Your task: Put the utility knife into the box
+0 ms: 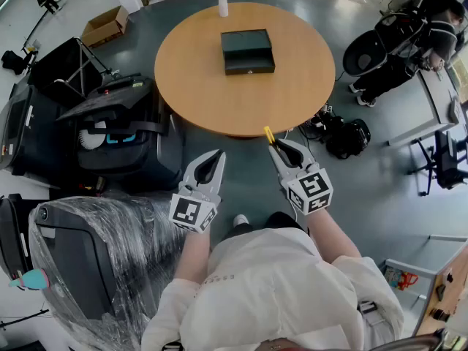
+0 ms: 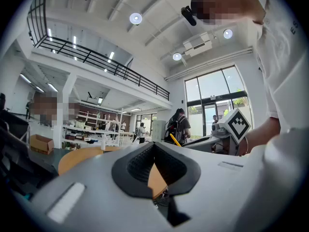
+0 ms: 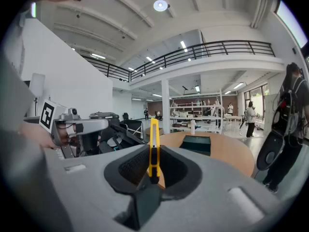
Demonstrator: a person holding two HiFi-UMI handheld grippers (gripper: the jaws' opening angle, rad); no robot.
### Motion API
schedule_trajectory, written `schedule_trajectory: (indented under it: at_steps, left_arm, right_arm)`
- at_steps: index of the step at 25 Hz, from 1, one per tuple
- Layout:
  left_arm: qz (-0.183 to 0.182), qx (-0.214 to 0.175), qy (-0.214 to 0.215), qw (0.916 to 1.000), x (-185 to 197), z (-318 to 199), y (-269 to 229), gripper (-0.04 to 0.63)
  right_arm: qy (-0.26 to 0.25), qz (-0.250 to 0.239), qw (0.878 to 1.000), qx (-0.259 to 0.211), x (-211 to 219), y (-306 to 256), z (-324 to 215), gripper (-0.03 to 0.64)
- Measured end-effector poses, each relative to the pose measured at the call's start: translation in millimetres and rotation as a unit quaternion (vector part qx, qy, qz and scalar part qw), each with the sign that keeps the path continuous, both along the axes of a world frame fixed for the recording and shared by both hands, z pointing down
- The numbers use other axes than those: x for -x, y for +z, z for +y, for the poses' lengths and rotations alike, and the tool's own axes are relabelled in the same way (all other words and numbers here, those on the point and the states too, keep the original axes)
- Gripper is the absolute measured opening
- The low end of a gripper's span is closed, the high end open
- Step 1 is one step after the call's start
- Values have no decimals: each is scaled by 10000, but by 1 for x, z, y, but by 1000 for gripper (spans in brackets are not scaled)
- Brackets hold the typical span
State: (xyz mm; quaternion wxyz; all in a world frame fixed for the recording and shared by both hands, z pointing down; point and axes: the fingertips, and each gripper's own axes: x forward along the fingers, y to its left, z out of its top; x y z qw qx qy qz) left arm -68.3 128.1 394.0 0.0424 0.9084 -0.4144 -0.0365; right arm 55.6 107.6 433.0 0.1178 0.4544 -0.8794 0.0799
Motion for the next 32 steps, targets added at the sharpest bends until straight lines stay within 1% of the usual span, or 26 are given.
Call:
schedule_trajectory:
  at_steps: [5, 8, 12, 16, 20, 25, 27, 32]
  left_arm:
    - [51, 32, -34, 10000, 15, -14, 7, 14]
    - [64, 68, -39, 9999, 17, -26, 11, 14]
    - [75, 85, -79, 9999, 14, -56, 15, 14]
    - [12, 148, -99, 9998, 0, -95, 16, 14]
    - [-43, 123, -115, 9998, -16, -146, 18, 14]
    - [-52, 95, -309, 9995, -35, -211, 10, 14]
    - [-40, 115, -372, 9992, -45, -232, 6, 14]
    - [2, 198, -462, 9987, -69, -273, 20, 14]
  right_arm:
    - [8, 51, 10000, 33, 12, 7, -12, 55]
    - [83, 82, 9999, 94, 9, 13, -24, 55]
    - [104, 52, 9999, 118, 4, 17, -53, 55]
    - [60, 8, 9999, 157, -9, 22, -93, 55]
    - [-3, -61, 9998, 169, -25, 22, -145, 55]
    - [-181, -120, 9996, 188, -46, 19, -209, 55]
    - [-247, -128, 9994, 190, -55, 18, -230, 55]
    - [-358, -78, 9991, 229, -74, 23, -275, 55]
